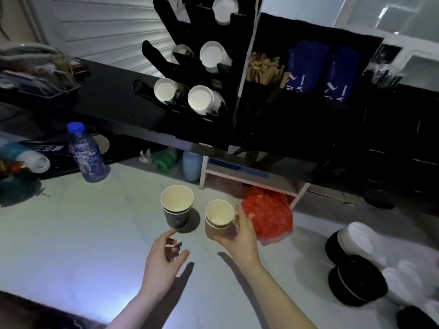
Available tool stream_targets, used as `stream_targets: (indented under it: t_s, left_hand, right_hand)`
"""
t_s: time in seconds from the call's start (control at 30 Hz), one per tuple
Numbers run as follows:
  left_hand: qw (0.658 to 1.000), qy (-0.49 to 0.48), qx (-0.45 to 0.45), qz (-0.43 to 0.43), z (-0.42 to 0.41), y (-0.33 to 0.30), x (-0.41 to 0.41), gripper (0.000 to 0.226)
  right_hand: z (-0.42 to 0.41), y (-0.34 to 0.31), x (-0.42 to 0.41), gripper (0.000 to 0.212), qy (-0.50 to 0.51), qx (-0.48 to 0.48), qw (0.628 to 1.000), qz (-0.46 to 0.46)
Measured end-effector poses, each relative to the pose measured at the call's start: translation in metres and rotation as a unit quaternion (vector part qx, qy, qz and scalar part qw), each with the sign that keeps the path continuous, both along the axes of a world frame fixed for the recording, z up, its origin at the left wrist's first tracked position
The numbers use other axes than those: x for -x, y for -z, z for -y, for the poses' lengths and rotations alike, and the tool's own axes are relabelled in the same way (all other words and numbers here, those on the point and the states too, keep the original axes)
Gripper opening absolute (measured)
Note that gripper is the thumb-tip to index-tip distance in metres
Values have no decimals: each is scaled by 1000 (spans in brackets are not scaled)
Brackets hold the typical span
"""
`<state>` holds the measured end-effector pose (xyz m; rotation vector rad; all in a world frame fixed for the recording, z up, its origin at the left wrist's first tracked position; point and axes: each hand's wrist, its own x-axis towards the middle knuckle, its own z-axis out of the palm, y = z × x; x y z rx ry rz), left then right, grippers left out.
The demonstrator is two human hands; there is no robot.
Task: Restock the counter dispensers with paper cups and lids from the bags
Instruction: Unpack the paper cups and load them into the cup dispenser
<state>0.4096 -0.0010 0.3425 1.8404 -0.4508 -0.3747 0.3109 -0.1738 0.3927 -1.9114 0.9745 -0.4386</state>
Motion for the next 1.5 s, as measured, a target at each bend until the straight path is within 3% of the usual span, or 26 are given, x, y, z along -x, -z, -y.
stream_targets:
  t_s: [0.07,0.2,0.3,0.47,0.57,0.8,0.97,1.17,1.37,1.5]
  left_hand:
    - [1000,6,-3,12,6,-12,18,47]
    - [994,44,-9,95,43,-44,72,42]
    - [980,111,5,167,94,-68,130,39]
    - [926,245,-13,288,203,-96,247,43]
    - [879,334,-26,340,270,-110,327,43]
    - [707,509,28,491,396,-131,521,52]
    - [601,578,92,544,472,-128,643,47]
    - [541,636,161,526,544,-124,750,42]
    - [487,659,127,559,624,-114,798,53]
    - [481,660,80,572,657,-103,818,70]
  right_hand:
    - [5,-14,19,87,-12,14,1000,9]
    - [25,-40,93,35,-17,25,996,80]
    - [60,-60,182,23,-8,56,992,113]
    - [127,-93,361,29,83,123,987,67]
    - [159,-100,467,32,153,180,972,-9]
    - [192,-103,688,45,303,237,905,-182]
    - [206,-107,793,39,369,232,850,-294]
    - [259,-99,862,41,408,225,818,-337]
    - [323,-92,903,51,401,212,801,-390]
    - [352,-85,925,62,388,221,777,-444]
